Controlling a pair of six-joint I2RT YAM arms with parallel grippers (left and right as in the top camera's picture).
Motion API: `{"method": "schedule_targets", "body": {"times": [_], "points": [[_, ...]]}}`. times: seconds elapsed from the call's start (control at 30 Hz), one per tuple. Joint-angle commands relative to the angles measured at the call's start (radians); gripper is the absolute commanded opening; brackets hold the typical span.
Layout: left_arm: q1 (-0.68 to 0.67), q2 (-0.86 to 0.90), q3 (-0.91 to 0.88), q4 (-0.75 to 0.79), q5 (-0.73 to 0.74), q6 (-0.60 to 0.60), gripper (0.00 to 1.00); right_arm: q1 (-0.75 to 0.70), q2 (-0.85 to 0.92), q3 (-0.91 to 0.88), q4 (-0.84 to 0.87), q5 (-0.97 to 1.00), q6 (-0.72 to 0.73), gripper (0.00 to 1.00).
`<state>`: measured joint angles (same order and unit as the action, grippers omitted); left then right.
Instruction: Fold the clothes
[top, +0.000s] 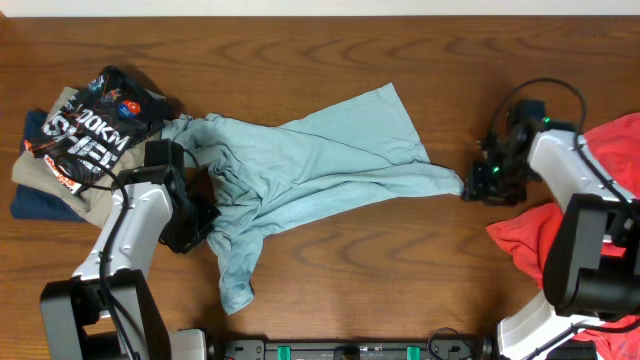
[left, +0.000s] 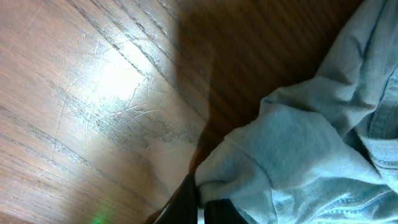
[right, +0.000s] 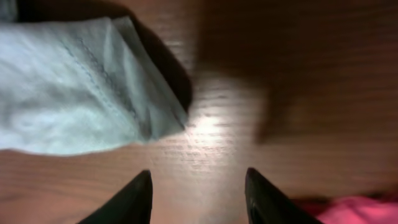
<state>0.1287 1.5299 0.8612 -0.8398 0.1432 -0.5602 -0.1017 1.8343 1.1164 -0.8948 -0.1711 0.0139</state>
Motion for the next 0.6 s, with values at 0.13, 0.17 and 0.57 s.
{"method": "schedule_targets", "body": {"times": [0.13,0.17,0.57], "points": [[-0.002,-0.002,-0.003,-0.003,-0.005,0.011,0.06,0.047,-0.003,-0.099,0.151,-0.025,0.036,0.5],[-0.002,-0.002,-0.003,-0.003,-0.005,0.01,0.06,0.049,-0.003,-0.103,0.165,-0.024,0.039,0.5],[-0.002,-0.002,-0.003,-0.003,-0.005,0.011,0.06,0.058,-0.003,-0.105,0.249,-0.066,0.045,0.47]]}}
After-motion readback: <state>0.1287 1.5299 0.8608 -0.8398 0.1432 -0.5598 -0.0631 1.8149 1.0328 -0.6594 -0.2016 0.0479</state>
